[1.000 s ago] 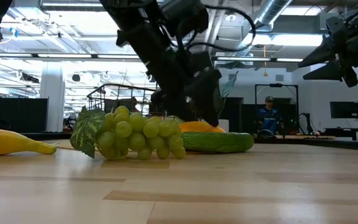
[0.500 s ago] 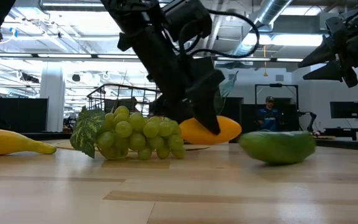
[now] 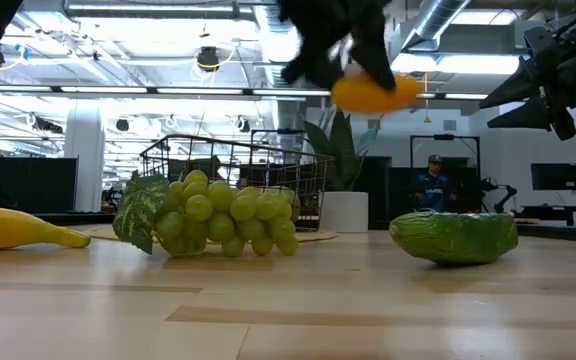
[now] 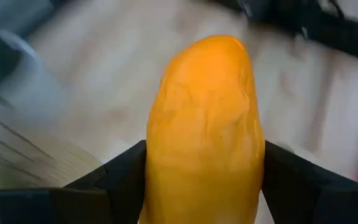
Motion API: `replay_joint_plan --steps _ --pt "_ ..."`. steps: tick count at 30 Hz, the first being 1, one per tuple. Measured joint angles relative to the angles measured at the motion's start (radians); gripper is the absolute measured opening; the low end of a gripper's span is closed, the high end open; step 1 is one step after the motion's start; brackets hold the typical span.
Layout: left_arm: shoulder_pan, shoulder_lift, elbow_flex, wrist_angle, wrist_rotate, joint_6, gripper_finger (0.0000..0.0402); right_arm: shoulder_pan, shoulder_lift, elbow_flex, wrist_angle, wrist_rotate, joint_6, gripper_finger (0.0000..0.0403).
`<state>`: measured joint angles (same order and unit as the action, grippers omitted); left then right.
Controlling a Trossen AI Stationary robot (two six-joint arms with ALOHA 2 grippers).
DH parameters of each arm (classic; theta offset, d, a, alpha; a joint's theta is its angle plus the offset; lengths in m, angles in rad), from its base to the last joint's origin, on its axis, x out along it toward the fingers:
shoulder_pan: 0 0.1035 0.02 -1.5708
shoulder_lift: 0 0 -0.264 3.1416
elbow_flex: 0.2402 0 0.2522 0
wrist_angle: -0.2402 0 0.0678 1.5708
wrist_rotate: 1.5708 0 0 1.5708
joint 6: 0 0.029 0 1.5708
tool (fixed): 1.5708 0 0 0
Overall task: Build produce basket
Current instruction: Put the yellow mango into the wire basket
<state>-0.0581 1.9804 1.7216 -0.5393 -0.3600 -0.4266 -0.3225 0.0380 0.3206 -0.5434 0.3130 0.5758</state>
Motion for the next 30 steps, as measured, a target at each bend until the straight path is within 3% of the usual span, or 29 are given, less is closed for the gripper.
replay_joint_plan --steps 7,10,14,18,22,30 --pt "0.095 -0.001 0.327 -0.395 -0.074 0.03 0.0245 -0.001 0.0 0.0 0.0 0.0 0.0 0.024" --pt "0.136 -0.007 0.383 -0.559 -0.091 0.042 0.0245 -0.001 0.0 0.0 -0.002 0.0 0.0 0.024" --pt "0.182 -0.034 0.369 -0.679 -0.123 0.051 0.0245 -0.001 0.0 0.0 -0.002 0.001 0.0 0.024" --pt "0.232 -0.073 0.263 -0.714 -0.12 0.026 0.0245 -0.001 0.0 0.0 0.0 0.001 -0.002 0.024" --pt "0.275 -0.152 0.068 -0.656 -0.104 0.021 0.0245 -0.001 0.0 0.0 -0.002 0.001 -0.005 0.024" --pt "0.326 -0.39 -0.43 -0.311 -0.002 -0.009 0.0245 -0.001 0.0 0.0 -0.002 0.002 -0.009 0.024"
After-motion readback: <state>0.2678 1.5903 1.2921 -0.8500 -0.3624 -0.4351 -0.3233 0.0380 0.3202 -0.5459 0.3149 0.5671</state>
